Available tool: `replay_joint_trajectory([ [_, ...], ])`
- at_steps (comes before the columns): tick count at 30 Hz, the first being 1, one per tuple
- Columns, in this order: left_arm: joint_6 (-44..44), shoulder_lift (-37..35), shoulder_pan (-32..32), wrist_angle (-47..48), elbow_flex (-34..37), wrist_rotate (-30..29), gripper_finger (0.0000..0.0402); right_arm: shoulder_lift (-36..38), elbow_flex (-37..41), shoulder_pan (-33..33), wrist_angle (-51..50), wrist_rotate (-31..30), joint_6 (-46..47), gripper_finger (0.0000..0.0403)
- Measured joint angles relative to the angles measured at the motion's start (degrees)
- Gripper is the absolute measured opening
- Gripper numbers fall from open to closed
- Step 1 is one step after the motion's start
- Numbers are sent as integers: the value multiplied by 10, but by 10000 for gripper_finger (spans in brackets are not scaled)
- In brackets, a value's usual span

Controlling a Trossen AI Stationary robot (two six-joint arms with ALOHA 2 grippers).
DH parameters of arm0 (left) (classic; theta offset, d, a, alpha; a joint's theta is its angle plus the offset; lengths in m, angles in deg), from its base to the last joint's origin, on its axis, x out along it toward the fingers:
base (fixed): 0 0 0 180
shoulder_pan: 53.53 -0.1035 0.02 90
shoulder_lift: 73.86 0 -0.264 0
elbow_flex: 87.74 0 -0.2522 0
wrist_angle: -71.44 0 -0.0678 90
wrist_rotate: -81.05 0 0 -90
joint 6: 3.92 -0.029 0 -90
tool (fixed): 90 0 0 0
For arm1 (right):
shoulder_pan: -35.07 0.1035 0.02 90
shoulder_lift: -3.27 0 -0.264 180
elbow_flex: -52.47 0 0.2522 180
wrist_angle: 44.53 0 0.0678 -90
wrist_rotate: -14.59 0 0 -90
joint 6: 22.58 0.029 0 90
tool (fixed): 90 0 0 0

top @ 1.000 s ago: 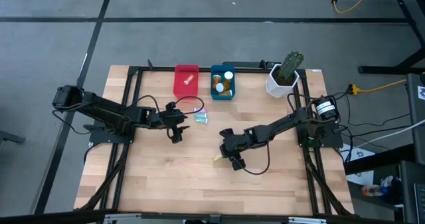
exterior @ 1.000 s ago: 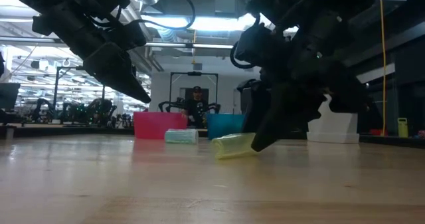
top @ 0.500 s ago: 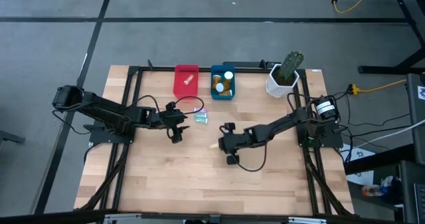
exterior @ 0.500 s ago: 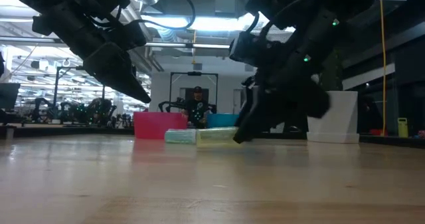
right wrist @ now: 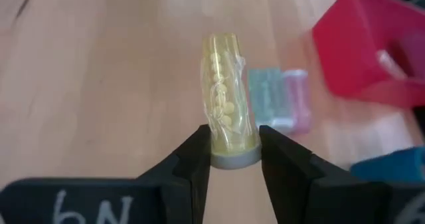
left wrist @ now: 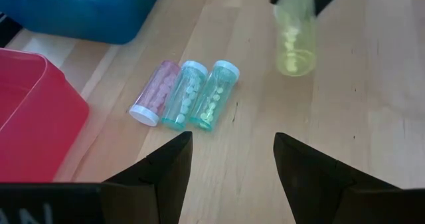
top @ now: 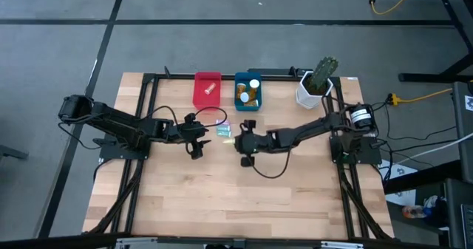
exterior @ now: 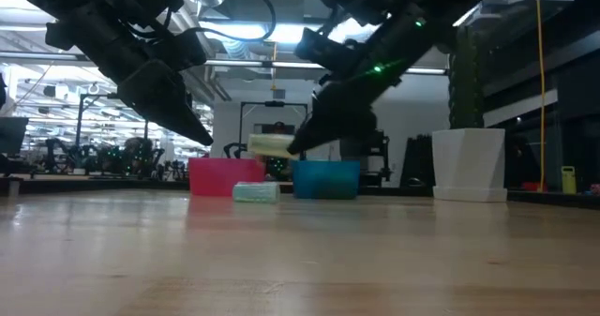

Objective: Pick and place medicine bottles into bin by pill shape (circle, oval)
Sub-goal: Put the yellow tablet bottle into the red bin

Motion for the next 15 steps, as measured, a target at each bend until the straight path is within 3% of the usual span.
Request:
replay_joint_trajectory([
  [10,4,0,-37,-79,0,-71,206,0,-45,-73,-1,3,-69,120],
  [15,-42,0,-91,-81,0,-79,206,0,-62,-119,-2,63,-99,120],
])
